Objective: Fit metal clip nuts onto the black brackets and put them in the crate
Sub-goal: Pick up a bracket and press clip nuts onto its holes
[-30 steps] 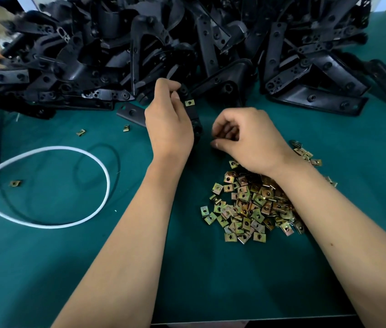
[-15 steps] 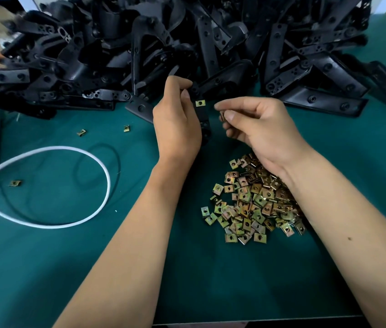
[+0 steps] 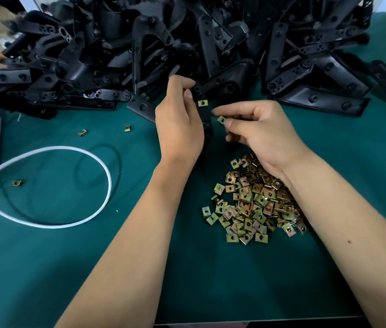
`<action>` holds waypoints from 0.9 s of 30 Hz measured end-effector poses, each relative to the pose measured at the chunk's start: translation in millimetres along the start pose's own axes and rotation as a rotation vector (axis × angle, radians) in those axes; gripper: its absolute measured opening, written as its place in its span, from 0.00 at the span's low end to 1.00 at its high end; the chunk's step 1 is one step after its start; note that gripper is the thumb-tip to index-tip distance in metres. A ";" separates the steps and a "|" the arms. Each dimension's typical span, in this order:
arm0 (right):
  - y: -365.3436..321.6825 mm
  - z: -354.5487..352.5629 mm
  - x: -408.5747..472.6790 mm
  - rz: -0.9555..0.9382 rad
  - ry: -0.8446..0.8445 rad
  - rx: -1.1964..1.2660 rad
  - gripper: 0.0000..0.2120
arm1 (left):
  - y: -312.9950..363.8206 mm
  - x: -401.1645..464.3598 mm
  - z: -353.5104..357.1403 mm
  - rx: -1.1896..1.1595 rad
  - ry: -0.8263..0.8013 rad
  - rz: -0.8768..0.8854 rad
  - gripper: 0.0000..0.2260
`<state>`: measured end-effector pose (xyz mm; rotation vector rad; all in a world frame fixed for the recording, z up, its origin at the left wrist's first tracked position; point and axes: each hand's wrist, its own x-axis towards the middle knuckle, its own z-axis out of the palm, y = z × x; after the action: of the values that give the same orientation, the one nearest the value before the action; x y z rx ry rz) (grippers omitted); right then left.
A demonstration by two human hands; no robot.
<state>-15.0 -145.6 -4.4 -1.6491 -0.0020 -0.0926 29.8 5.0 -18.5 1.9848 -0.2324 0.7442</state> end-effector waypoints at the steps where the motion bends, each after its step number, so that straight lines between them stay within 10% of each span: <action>1: -0.1 0.8 -0.1 0.007 0.001 0.010 0.13 | 0.3 -0.4 0.1 -0.001 0.000 0.001 0.09; 27: 1.9 4.8 -0.4 0.034 -0.012 0.033 0.07 | 6.3 -4.5 1.9 0.007 0.036 0.025 0.09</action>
<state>-15.0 -140.9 -6.7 -1.6165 0.0151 -0.0569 24.1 -0.4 -17.2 1.9763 -0.2338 0.7972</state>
